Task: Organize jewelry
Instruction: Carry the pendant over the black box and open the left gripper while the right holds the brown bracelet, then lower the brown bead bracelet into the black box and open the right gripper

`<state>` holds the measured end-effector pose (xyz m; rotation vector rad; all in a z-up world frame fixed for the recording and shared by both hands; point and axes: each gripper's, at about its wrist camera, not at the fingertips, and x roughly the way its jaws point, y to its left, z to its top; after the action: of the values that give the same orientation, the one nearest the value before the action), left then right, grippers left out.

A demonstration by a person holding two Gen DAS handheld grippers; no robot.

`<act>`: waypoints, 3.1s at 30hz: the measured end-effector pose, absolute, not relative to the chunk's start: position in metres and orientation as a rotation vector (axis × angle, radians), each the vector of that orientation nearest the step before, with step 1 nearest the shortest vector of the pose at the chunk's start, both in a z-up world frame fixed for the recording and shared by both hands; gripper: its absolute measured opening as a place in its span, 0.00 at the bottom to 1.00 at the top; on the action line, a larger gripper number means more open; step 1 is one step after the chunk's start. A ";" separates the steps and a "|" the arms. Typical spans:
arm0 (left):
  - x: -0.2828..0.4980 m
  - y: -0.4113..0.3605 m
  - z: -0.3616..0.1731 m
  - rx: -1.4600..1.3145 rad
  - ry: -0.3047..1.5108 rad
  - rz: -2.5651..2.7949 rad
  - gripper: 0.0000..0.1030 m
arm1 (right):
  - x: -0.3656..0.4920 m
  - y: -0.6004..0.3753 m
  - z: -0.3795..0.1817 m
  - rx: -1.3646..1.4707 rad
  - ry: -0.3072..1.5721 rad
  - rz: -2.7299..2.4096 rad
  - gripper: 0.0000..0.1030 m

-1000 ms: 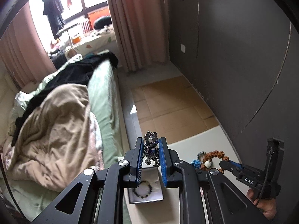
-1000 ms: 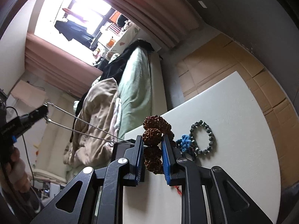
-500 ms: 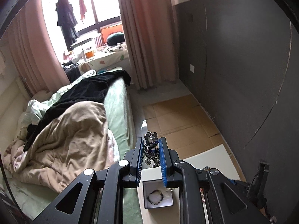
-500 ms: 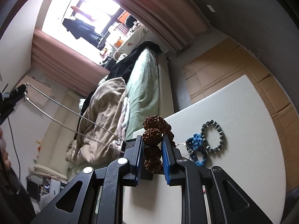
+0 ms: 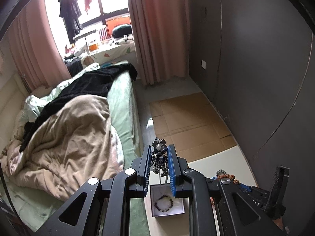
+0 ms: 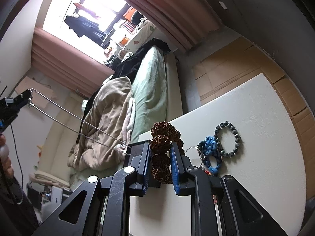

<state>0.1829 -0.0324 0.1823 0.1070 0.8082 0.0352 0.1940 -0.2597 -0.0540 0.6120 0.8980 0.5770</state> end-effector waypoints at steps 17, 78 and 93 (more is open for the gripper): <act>0.205 -0.021 0.094 0.005 0.912 -0.031 0.17 | 0.193 -0.258 -0.056 0.599 0.900 0.546 0.20; 0.131 0.127 -0.033 -0.548 0.841 0.041 0.75 | 0.192 -0.108 -0.070 0.385 0.898 0.594 0.61; 0.124 0.067 -0.042 -0.426 0.966 0.008 0.76 | 0.159 -0.206 -0.054 0.474 0.815 0.378 1.00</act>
<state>0.1242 0.0674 -0.0419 -0.4259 0.9664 0.0079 0.1593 -0.2061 -0.0544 0.4739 0.8151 0.3777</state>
